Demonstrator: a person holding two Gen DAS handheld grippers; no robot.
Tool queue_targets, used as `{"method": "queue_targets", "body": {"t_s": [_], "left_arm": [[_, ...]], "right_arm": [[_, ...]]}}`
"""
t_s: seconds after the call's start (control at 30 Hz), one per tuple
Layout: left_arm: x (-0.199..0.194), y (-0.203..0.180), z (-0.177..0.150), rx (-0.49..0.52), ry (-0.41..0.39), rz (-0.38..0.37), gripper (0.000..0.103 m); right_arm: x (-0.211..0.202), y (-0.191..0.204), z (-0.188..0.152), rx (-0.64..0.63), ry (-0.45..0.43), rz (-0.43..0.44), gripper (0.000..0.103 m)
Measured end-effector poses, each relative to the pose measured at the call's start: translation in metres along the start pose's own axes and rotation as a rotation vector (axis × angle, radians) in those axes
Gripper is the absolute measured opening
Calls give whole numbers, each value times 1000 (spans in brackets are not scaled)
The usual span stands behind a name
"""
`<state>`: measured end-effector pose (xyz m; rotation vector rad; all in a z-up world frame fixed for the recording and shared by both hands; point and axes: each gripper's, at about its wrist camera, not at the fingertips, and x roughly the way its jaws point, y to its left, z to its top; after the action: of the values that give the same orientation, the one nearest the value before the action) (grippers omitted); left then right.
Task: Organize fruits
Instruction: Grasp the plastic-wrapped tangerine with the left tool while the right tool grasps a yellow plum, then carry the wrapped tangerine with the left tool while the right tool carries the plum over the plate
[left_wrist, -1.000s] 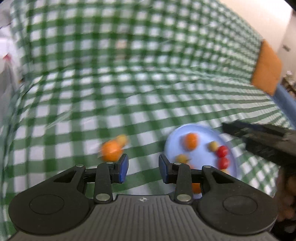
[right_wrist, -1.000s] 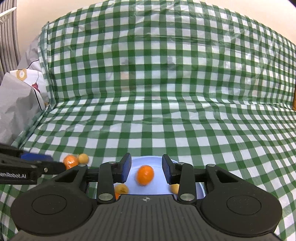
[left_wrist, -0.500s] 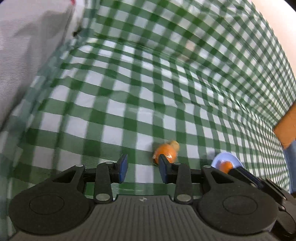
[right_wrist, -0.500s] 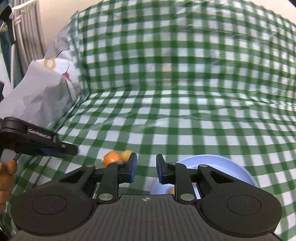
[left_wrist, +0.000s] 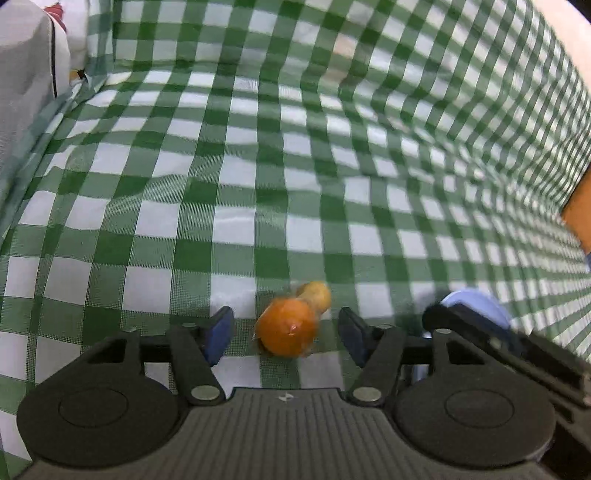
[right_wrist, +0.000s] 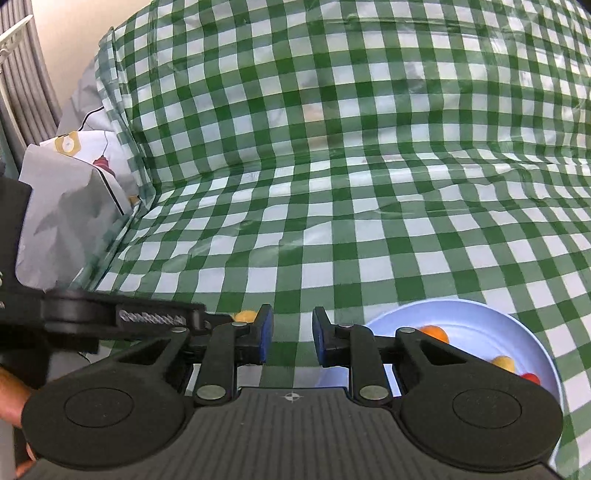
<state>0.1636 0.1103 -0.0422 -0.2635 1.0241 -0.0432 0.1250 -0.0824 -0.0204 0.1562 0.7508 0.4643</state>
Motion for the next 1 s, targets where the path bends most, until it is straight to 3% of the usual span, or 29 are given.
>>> {"method": "queue_targets", "body": {"t_s": [0.03, 0.27, 0.37, 0.5, 0.6, 0.67, 0.7, 0.73, 0.9, 1.0], "left_arm": [[3, 2, 0, 8, 21, 4, 40], [-22, 43, 10, -143, -36, 63, 39], [-22, 55, 11, -161, -21, 118, 39], [-21, 57, 12, -162, -9, 126, 40], [-20, 56, 11, -151, -10, 133, 40], [-20, 57, 10, -149, -11, 136, 40], [-20, 57, 10, -148, -11, 137, 40], [-20, 56, 10, -147, -11, 137, 40], [-25, 54, 10, -153, -25, 126, 39], [-37, 52, 8, -149, -58, 112, 39]], "right_arm": [[1, 1, 0, 0, 1, 4, 25], [27, 23, 3, -13, 22, 37, 29], [41, 31, 5, -38, 53, 63, 35], [59, 42, 3, -88, 112, 92, 45], [71, 50, -1, -154, 135, 58, 48], [75, 51, -3, -188, 141, 33, 44], [78, 49, -4, -181, 155, 42, 39], [80, 48, -5, -176, 169, 43, 28], [74, 48, -7, -212, 147, 12, 27], [55, 46, 2, -183, 80, 13, 27]]}}
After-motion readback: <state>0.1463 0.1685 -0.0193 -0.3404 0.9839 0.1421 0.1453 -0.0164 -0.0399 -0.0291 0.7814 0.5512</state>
